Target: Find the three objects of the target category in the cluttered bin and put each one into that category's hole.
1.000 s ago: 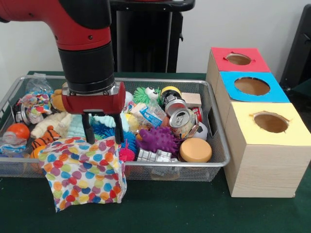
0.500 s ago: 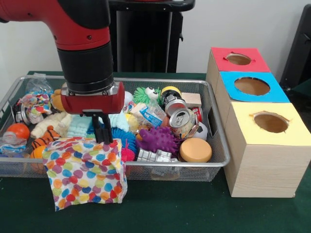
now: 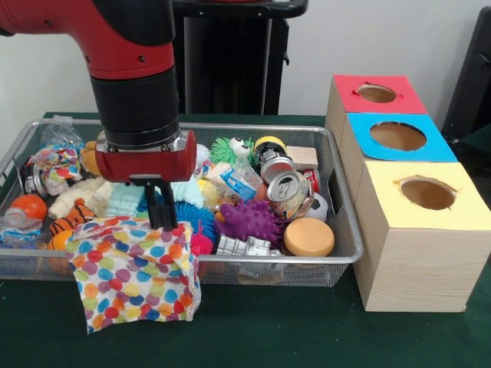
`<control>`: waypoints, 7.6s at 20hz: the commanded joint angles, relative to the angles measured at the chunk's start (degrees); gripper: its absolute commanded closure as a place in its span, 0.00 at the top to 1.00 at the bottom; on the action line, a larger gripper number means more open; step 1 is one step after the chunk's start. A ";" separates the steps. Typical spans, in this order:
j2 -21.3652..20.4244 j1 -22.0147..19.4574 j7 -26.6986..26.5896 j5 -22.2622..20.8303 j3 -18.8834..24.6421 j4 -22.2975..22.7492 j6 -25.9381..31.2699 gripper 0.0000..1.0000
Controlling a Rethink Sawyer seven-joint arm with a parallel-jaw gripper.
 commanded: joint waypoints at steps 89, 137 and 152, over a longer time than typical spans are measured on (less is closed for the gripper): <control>-27.49 11.34 11.87 7.56 -7.46 23.35 7.87 0.00; -13.96 42.10 37.19 19.05 -26.02 13.93 2.44 0.00; -11.45 45.61 40.20 19.55 -28.67 4.81 11.41 0.00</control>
